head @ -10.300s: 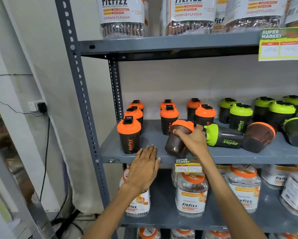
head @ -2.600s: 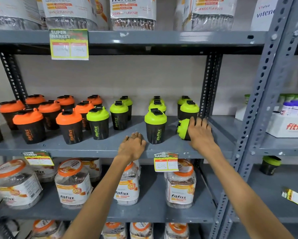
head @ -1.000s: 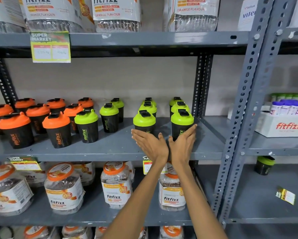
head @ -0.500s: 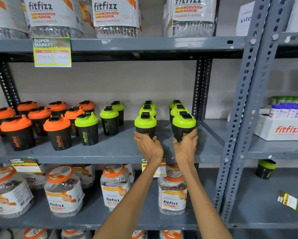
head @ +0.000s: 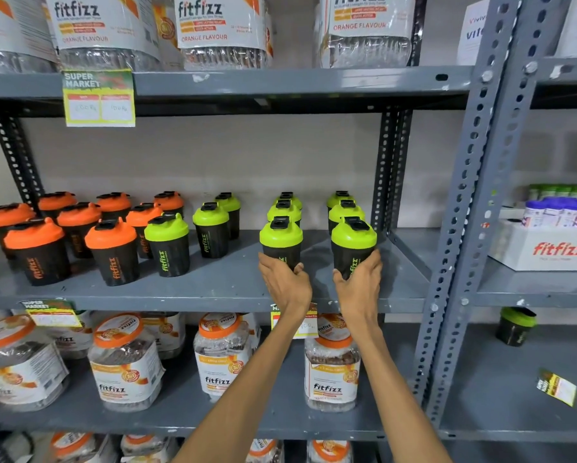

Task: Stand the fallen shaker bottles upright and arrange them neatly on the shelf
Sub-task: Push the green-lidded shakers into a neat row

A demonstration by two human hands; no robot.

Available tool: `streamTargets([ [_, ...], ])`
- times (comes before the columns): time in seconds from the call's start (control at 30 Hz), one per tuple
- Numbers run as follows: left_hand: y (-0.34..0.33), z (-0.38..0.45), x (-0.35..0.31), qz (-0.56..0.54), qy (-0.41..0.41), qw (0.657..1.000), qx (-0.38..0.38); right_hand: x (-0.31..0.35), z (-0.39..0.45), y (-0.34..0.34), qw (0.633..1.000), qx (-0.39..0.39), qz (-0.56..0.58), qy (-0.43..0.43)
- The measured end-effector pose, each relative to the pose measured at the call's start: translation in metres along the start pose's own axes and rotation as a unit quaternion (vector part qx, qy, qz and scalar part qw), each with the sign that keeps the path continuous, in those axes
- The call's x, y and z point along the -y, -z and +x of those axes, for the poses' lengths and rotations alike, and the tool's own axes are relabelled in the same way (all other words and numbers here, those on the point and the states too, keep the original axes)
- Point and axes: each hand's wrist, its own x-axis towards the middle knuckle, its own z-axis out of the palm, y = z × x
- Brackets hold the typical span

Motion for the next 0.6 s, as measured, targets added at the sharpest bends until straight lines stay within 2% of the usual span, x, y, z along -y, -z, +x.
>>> streamTargets([
  [0.6,0.001,-0.0062,0.0026,0.015,-0.017,1.0,-0.002,-0.0052,-0.0016,0.0006,1.0,0.001,0.006,0.004],
])
